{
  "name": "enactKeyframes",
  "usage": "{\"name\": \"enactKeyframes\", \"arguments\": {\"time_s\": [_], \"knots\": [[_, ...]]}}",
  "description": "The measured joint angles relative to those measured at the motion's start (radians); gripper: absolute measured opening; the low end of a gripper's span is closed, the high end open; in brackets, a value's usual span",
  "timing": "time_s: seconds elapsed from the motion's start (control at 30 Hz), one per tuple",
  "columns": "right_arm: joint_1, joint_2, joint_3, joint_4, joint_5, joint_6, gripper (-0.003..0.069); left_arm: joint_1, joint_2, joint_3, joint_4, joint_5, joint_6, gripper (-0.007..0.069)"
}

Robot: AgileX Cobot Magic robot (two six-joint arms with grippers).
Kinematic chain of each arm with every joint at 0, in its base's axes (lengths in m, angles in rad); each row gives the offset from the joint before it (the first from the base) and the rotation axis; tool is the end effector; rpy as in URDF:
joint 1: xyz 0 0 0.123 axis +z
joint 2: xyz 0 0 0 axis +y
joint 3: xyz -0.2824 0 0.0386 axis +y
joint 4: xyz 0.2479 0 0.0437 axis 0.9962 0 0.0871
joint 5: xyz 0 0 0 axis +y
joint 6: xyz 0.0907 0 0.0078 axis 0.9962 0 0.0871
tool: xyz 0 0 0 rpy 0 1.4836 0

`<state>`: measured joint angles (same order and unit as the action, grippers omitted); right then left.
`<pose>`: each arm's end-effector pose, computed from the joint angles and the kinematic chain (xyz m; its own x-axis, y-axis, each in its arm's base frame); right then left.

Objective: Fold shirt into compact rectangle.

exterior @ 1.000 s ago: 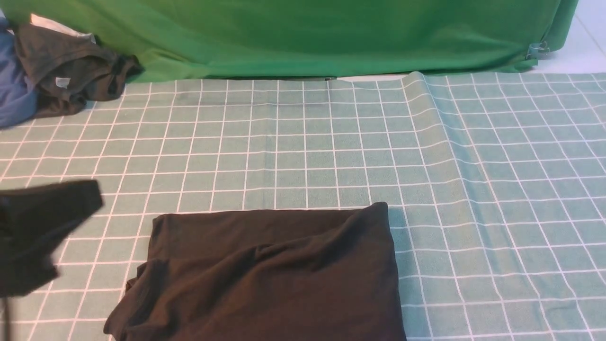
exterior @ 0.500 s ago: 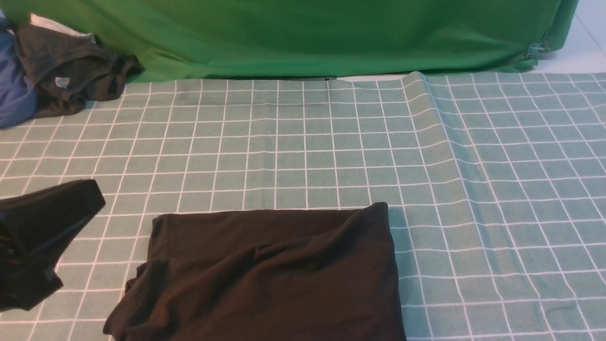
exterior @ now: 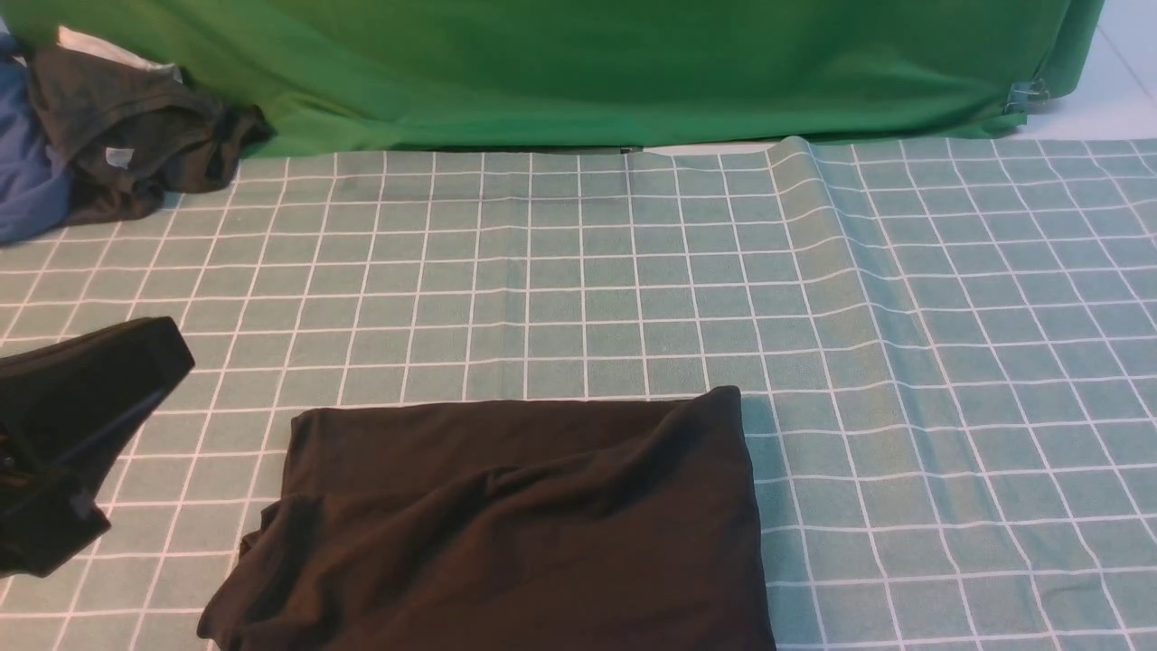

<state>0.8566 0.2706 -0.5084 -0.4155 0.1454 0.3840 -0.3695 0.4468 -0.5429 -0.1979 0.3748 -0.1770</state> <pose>0.0421 0.0403 0.3538 0.1446 0.1248 -0.9816 -0.7130 0.7010 -0.0159 0.0851 -0.0400 0.3303 -0.3110 -0.2578 -0.9148 0.3380 0.8696 -0.3600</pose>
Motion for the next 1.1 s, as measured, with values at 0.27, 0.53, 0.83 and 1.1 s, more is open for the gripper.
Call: {"name": "enactKeyframes", "arguments": {"time_s": [0.27,0.53,0.83,1.1], "knots": [[0.000,0.000,0.000,0.001,-0.004,-0.003,0.0098,0.000,0.000,0.000,-0.005,0.043,0.001,0.0011],[0.000,0.000,0.000,0.003,-0.004,-0.004,0.0116,0.000,0.000,0.000,0.015,0.069,-0.006,0.0011],[0.000,0.000,0.000,0.003,-0.004,-0.004,0.0134,0.000,0.221,-0.008,0.112,0.385,-0.257,0.0011],[0.000,0.000,0.000,0.003,-0.039,0.000,0.0157,0.000,0.596,-0.119,0.104,0.528,-0.235,0.0011]]}}
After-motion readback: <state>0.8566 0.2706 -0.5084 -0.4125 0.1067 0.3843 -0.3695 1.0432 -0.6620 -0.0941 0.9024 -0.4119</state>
